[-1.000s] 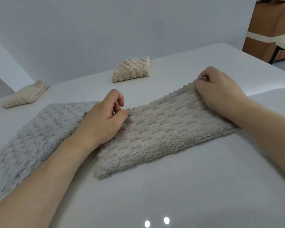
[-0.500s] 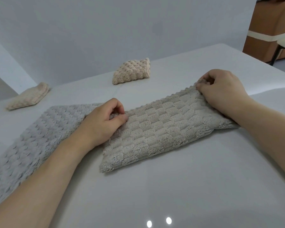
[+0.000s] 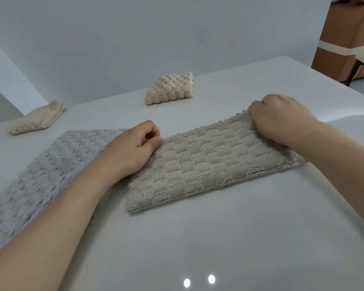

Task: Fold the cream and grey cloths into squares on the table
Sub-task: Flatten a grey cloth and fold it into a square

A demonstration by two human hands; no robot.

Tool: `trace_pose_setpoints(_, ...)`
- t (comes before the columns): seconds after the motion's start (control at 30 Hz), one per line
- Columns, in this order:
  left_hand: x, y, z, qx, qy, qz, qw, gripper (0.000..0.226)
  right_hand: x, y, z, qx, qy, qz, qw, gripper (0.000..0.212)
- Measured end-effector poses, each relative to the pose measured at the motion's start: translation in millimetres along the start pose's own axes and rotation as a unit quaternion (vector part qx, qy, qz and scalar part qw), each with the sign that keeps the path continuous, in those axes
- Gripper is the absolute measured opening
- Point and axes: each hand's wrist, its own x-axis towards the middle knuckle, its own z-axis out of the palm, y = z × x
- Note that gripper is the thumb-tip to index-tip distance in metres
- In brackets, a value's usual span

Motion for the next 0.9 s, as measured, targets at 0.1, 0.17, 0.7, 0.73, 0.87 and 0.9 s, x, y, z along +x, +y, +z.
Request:
trace_pose_setpoints(0.1,0,-1,0,-0.003,0.007,0.018,1.0,0.011,1,1,-1,0.019,0.015,0.007,1.0,0.016)
trace_pose_setpoints(0.17,0,-1,3,-0.032,0.017,0.009,0.999,0.011,2,5,1,0.037,0.04,0.022,0.998,0.018)
trace_pose_setpoints(0.7,2,13,2,0.16,0.037,-0.092,0.982,0.042,4,11,9,0.018,0.094,-0.048,0.994,0.019)
trace_pose_setpoints(0.73,2,14,1,0.173,0.04,-0.093,0.98,0.044,3,10,9,0.005,0.09,-0.053,0.995,0.018)
trace_pose_setpoints(0.87,-7,20,2,0.217,0.045,-0.081,0.972,0.038,1,9,9,-0.031,0.083,-0.041,0.995,0.019)
trace_pose_setpoints(0.9,-9,26,0,0.237,0.065,-0.069,0.967,0.033,1,8,8,-0.032,0.083,-0.031,0.996,0.021)
